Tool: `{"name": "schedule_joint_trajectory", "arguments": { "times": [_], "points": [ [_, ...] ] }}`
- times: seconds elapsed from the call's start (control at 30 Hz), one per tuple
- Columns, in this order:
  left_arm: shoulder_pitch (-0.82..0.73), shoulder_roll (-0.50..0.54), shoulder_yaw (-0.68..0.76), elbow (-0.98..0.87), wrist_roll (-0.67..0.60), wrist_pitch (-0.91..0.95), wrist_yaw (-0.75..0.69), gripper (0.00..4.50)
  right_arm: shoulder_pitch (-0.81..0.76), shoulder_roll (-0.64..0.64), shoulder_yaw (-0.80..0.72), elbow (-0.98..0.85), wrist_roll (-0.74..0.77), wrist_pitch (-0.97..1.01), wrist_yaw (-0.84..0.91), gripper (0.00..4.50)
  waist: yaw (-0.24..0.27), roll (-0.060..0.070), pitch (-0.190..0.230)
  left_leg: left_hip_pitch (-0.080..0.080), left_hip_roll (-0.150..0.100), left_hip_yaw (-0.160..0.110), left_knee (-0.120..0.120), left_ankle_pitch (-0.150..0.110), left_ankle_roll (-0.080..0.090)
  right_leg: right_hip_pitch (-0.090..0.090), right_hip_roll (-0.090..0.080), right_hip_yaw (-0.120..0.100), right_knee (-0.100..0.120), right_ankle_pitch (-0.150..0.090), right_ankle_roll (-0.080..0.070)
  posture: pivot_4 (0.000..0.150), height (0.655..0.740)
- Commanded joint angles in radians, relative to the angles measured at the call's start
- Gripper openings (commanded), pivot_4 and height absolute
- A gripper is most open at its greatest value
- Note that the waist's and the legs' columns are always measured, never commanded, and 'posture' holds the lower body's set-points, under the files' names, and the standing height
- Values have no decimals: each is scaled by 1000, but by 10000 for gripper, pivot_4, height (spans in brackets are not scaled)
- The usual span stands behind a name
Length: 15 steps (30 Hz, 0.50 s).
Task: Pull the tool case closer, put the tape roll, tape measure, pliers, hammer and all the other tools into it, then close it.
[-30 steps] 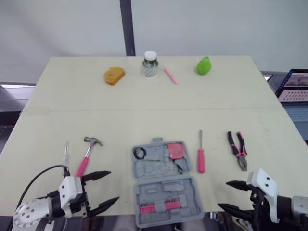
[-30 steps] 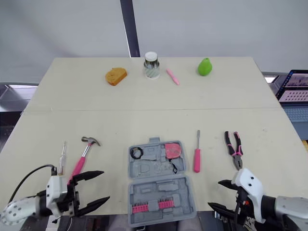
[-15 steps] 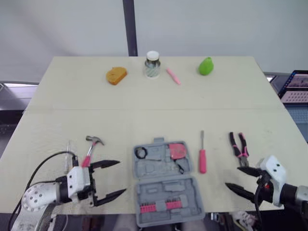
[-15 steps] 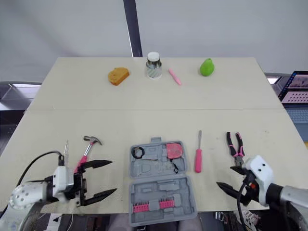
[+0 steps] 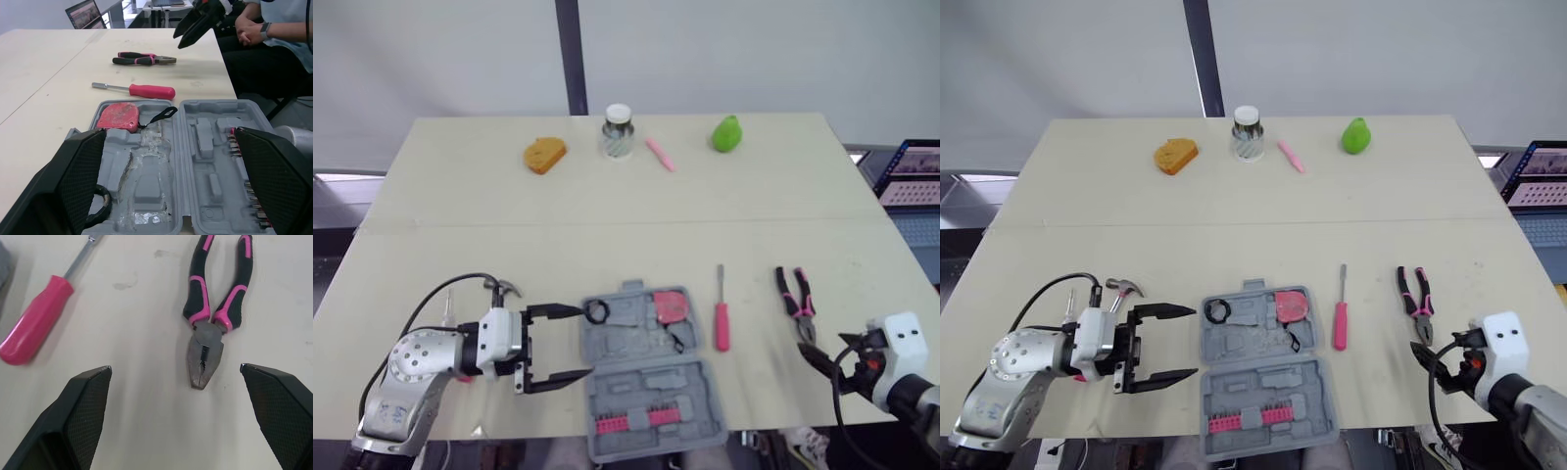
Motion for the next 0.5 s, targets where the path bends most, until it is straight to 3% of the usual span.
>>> {"name": "schedule_joint_trajectory", "arguments": {
  "times": [0.03,0.5],
  "points": [
    [-22,2,-14,-9,5,5,1,45000,-71,14,8,33,-11,54,-87,44531,0,0,0,0,0,0,0,0,0,0,0,0,0,0,0,1500,6950],
    [8,4,-12,-37,27,3,43,45000,-243,49,136,238,-108,53,-194,44531,-1,2,0,-1,0,1,0,1,0,-1,1,0,2,0,0,1500,6950]
  ]
}}
